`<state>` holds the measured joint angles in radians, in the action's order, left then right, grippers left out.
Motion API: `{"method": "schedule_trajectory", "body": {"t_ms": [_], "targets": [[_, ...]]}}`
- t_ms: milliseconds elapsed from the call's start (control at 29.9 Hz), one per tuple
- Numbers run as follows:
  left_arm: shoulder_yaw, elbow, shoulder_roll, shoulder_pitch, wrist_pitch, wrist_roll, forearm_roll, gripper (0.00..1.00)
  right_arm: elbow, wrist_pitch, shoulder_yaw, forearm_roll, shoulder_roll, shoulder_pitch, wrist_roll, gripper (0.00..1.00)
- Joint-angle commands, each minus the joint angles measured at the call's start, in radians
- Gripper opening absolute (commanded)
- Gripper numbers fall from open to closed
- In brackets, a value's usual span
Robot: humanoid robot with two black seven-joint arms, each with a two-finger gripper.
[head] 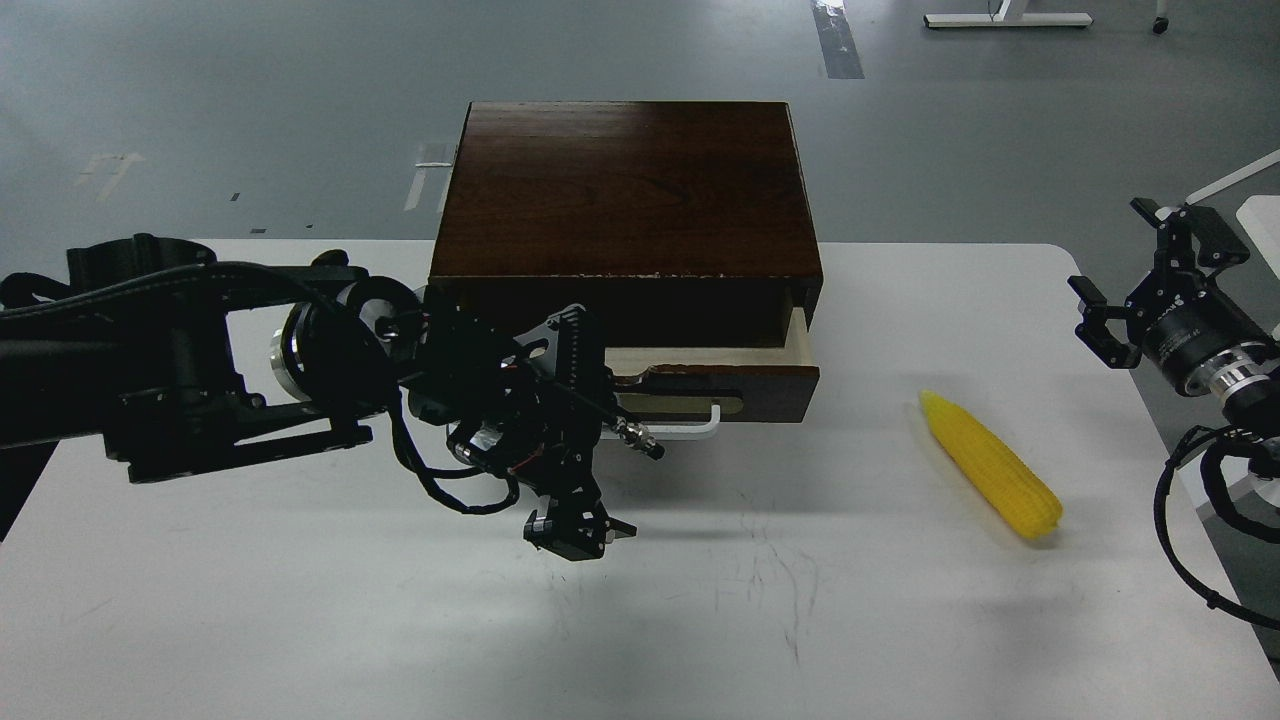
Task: Put corn in drawer with both arms
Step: 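Pull the drawer toward the robot with the left gripper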
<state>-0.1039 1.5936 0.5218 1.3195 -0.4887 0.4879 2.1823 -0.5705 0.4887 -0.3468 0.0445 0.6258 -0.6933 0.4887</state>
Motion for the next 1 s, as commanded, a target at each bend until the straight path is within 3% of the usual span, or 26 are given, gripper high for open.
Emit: {"method": "schedule_trajectory", "body": {"t_ms": [0, 368, 970], "targets": [[-0.022, 0.002, -0.003, 0.013, 0.001, 0.001, -0.001, 0.98, 0.0, 0.0, -0.001, 0.0, 0.0, 0.0, 0.0, 1.0], [-0.091, 0.002, -0.009, 0.108, 0.053, 0.001, -0.001, 0.98, 0.001, 0.0, -0.001, 0.0, 0.002, 0.0, 0.0, 1.0], [-0.249, 0.009, -0.085, 0.243, 0.056, 0.001, -0.001, 0.98, 0.0, 0.0, -0.006, 0.0, 0.012, 0.002, 0.0, 1.0]]}}
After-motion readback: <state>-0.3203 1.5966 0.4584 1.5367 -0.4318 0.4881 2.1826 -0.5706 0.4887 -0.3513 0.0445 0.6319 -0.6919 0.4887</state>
